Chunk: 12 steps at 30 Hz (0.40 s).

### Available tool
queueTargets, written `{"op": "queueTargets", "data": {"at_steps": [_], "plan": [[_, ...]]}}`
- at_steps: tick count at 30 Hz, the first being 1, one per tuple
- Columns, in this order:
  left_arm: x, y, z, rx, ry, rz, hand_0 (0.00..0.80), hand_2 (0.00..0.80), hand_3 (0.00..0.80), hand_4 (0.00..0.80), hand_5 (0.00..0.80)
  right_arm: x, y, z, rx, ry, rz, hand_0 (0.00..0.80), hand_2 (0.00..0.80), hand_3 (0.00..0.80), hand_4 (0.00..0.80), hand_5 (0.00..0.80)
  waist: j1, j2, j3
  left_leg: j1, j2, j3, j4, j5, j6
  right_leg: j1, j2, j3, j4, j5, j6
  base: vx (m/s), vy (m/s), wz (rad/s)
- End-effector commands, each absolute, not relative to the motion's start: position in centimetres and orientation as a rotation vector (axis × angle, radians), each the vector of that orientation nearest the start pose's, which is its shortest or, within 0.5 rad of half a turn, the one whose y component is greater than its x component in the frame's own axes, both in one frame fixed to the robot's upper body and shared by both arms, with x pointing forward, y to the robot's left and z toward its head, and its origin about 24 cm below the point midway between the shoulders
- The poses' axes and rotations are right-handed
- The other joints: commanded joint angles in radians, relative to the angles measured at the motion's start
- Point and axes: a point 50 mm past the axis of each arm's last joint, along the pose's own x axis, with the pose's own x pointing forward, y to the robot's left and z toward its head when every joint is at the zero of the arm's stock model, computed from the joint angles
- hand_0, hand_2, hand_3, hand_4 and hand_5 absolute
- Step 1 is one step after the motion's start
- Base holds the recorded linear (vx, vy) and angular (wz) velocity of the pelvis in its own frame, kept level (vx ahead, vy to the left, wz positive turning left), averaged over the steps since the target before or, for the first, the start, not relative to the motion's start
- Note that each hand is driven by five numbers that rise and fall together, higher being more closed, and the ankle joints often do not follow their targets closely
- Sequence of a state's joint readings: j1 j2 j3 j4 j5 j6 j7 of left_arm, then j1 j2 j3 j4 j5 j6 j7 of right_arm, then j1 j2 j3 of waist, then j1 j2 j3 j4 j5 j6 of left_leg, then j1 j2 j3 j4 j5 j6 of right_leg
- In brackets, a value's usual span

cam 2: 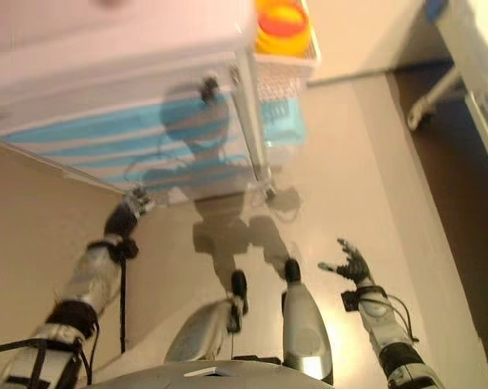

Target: Open the drawer and pick up the medicine

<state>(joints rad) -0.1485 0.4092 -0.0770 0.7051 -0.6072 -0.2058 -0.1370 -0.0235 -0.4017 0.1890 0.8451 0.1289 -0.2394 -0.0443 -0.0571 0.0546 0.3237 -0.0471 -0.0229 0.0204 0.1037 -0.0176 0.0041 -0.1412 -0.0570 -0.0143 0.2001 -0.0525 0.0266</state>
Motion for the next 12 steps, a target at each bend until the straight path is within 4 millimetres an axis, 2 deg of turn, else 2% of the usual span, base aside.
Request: {"op": "queueTargets", "data": {"at_steps": [1,3,4,6,7,12], "plan": [[22.7,26.5,-5.4,-0.105,0.363,0.087,0.0,0.0,0.0,0.0,0.0,15.6,-25.5,-11.1,-0.243,0.725,-0.047,0.0,0.0,0.0,0.0,0.0,0.029,-0.05,-0.12,0.008,-0.063,-0.003,0.042,-0.111,0.026,0.068,-0.001,0.011,-0.089,0.011,0.024,0.068,-0.131,0.27],[21.6,26.0,-6.9,-0.13,0.431,0.106,0.0,0.0,0.0,0.0,0.0,14.9,-25.5,-11.8,-0.223,0.774,-0.049,0.0,0.0,0.0,0.0,0.0,0.037,-0.051,-0.144,0.024,-0.054,-0.008,0.02,-0.101,0.021,0.086,0.003,-0.001,-0.098,0.008,0.018,0.046,-0.093,0.3],[20.3,25.4,-8.4,-0.107,0.505,0.095,0.0,0.0,0.0,0.0,0.0,14.1,-25.3,-12.5,-0.211,0.822,-0.051,0.0,0.0,0.0,0.0,0.0,0.045,-0.05,-0.168,0.044,-0.047,-0.017,-0.008,-0.09,0.017,0.107,0.008,-0.013,-0.107,0.003,0.014,0.017,-0.057,0.29],[19.5,25.3,-9.2,-0.095,0.549,0.102,0.0,0.0,0.0,0.0,0.0,13.6,-25.2,-12.8,-0.206,0.85,-0.049,0.0,0.0,0.0,0.0,0.0,0.048,-0.049,-0.181,0.054,-0.044,-0.019,-0.024,-0.083,0.015,0.118,0.012,-0.018,-0.115,0.002,0.012,-0.004,-0.068,0.23],[17.9,25.2,-10.5,-0.071,0.627,0.083,0.0,0.0,0.0,0.0,0.0,12.9,-25.1,-13.4,-0.208,0.898,-0.035,0.0,0.0,0.0,0.0,0.0,0.052,-0.05,-0.2,0.07,-0.037,-0.019,-0.048,-0.072,0.009,0.138,0.016,-0.029,-0.13,0.002,0.01,-0.032,-0.086,0.15],[14.0,24.0,-13.3,-0.099,0.815,0.031,0.0,0.0,0.0,0.0,0.0,11.4,-24.4,-14.5,-0.224,0.986,0.006,0.0,0.0,0.0,0.0,0.0,0.067,-0.057,-0.234,0.106,-0.026,-0.014,-0.091,-0.055,-0.001,0.187,0.019,-0.061,-0.178,0.009,0.012,-0.024,-0.05,0.18]]}}
